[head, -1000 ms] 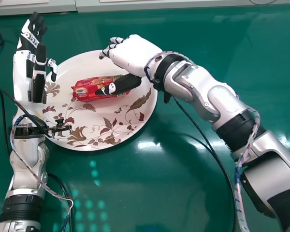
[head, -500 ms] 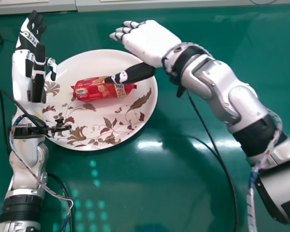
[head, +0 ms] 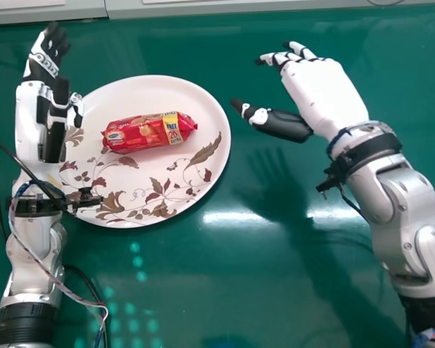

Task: Pick up biscuit and place it in the plate

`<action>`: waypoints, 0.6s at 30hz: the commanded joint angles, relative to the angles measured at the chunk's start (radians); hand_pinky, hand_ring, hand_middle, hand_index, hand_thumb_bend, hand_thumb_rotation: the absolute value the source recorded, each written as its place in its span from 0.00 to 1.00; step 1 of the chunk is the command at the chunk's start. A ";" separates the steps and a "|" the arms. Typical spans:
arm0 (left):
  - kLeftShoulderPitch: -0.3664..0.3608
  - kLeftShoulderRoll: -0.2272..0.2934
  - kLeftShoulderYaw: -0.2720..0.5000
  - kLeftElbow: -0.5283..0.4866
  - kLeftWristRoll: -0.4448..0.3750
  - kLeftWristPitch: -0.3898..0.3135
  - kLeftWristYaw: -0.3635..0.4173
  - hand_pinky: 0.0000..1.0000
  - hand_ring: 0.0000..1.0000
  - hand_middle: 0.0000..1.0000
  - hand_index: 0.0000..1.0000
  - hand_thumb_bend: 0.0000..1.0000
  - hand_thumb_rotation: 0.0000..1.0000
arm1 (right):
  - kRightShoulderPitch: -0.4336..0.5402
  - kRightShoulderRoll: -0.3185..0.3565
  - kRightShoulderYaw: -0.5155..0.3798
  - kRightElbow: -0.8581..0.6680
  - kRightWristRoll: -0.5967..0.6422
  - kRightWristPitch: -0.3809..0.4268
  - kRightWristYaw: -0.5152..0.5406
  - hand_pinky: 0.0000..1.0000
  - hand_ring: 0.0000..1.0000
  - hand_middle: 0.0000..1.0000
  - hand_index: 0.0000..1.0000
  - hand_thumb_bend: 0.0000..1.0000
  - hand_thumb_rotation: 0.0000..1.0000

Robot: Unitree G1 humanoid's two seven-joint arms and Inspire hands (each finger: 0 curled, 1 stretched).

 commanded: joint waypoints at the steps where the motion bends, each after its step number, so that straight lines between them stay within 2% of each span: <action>1: 0.134 -0.002 0.002 0.048 0.020 0.024 -0.012 0.00 1.00 1.00 1.00 1.00 0.88 | 0.066 0.032 -0.022 -0.055 0.010 0.030 -0.019 0.67 0.79 0.87 0.87 0.84 0.51; 6: 0.133 0.012 0.003 0.017 0.030 0.081 -0.015 0.00 1.00 1.00 1.00 1.00 0.89 | 0.152 0.109 -0.041 -0.091 0.023 0.064 -0.091 0.70 0.82 0.87 0.87 0.80 0.47; 12: 0.120 0.029 0.007 0.017 0.013 0.087 -0.035 0.00 1.00 1.00 1.00 1.00 0.88 | 0.214 0.210 -0.052 -0.090 0.082 0.077 -0.189 0.74 0.84 0.89 0.89 0.75 0.41; 15: 0.121 0.027 0.002 -0.001 0.000 0.099 -0.051 0.00 1.00 1.00 1.00 1.00 0.87 | 0.238 0.241 -0.061 -0.080 0.134 0.049 -0.239 0.74 0.84 0.89 0.89 0.73 0.38; 18: 0.120 0.023 -0.001 -0.006 -0.011 0.099 -0.064 0.00 1.00 1.00 1.00 1.00 0.85 | 0.262 0.251 -0.074 -0.047 0.201 -0.026 -0.308 0.72 0.83 0.87 0.88 0.69 0.33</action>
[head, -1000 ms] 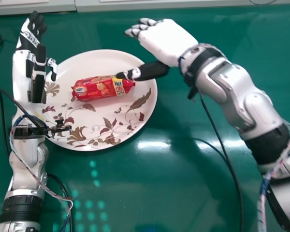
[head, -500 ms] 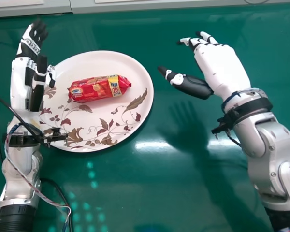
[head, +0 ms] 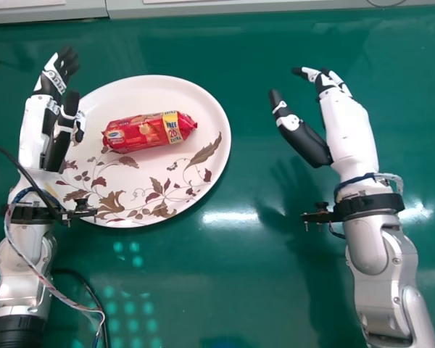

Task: Pick up biscuit and place it in the plate

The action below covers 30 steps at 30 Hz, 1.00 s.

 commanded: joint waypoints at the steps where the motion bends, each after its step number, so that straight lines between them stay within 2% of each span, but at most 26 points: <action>1: 0.075 -0.012 -0.001 0.038 -0.003 0.005 -0.011 0.00 1.00 1.00 1.00 1.00 0.85 | 0.035 0.010 -0.016 0.028 0.048 -0.070 -0.057 0.71 0.83 0.87 0.88 0.67 0.33; 7: 0.111 -0.010 0.008 -0.011 0.012 0.026 -0.009 0.00 1.00 1.00 1.00 1.00 0.87 | 0.086 0.032 -0.021 0.063 0.123 -0.173 -0.144 0.69 0.80 0.85 0.84 0.50 0.42; 15: 0.159 -0.022 0.018 -0.064 -0.042 0.039 -0.034 0.00 1.00 1.00 1.00 1.00 0.86 | 0.130 0.044 -0.038 0.050 0.170 -0.198 -0.159 0.70 0.80 0.85 0.83 0.42 0.56; 19: 0.154 -0.022 0.018 -0.043 -0.040 0.013 -0.046 0.00 1.00 1.00 1.00 1.00 0.87 | 0.137 0.027 -0.056 0.067 0.192 -0.238 -0.161 0.71 0.81 0.85 0.83 0.36 0.66; 24: 0.137 -0.035 0.016 -0.019 -0.035 -0.006 -0.041 0.00 1.00 1.00 1.00 1.00 0.87 | 0.137 0.020 -0.090 0.111 0.236 -0.328 -0.182 0.71 0.81 0.85 0.83 0.29 0.60; 30: 0.109 -0.048 0.013 0.023 -0.025 -0.029 -0.030 0.00 1.00 1.00 1.00 1.00 0.89 | 0.128 0.011 -0.132 0.131 0.242 -0.367 -0.198 0.70 0.81 0.85 0.83 0.29 0.59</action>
